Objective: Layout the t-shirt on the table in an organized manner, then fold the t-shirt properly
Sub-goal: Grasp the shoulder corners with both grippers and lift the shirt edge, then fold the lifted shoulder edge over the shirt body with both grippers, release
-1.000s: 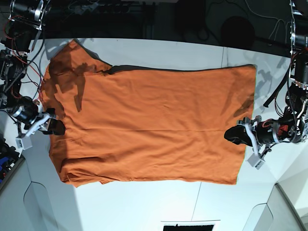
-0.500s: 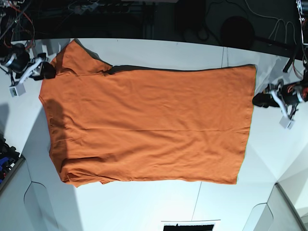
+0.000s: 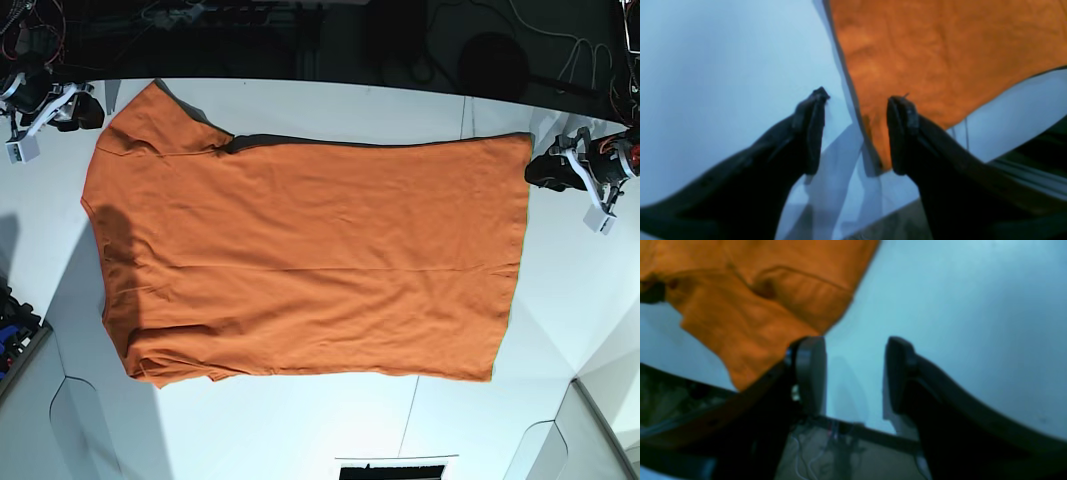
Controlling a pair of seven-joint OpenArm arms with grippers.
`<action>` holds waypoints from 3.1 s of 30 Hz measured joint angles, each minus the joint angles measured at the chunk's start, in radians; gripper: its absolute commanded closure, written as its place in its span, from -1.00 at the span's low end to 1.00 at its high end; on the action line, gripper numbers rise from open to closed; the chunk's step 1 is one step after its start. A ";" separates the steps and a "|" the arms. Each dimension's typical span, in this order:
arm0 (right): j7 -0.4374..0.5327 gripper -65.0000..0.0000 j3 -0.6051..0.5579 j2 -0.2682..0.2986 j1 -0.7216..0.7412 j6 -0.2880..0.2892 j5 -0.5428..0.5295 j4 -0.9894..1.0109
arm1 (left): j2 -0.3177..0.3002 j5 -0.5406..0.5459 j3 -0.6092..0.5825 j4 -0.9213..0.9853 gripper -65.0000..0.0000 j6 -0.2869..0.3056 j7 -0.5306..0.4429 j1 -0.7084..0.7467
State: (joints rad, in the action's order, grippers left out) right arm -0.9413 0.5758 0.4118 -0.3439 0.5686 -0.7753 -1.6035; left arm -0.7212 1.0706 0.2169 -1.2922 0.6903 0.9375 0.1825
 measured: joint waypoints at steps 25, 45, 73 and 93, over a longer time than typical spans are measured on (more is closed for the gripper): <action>0.033 0.10 -0.091 -0.076 0.000 0.001 -0.048 -0.007 | 0.085 -0.127 0.007 -0.177 0.15 0.011 -0.090 0.150; 0.051 1.00 0.019 -0.076 0.018 0.004 -0.028 -0.055 | 0.006 -0.146 -0.002 -0.283 1.00 0.003 -0.076 0.154; 0.135 1.00 -0.194 -0.082 0.560 0.005 0.143 0.296 | 0.054 -0.398 -0.148 0.034 0.67 0.006 -0.388 -0.213; 0.046 0.09 0.103 -0.078 0.483 -0.019 0.073 0.265 | 0.056 -0.066 0.123 0.064 0.12 0.002 -0.126 -0.206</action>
State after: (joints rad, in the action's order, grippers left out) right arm -0.8951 0.6785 0.3336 0.1387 0.5499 -0.7021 -1.3388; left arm -0.6647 1.0042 0.3397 -1.2285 0.6922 0.8116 -0.0235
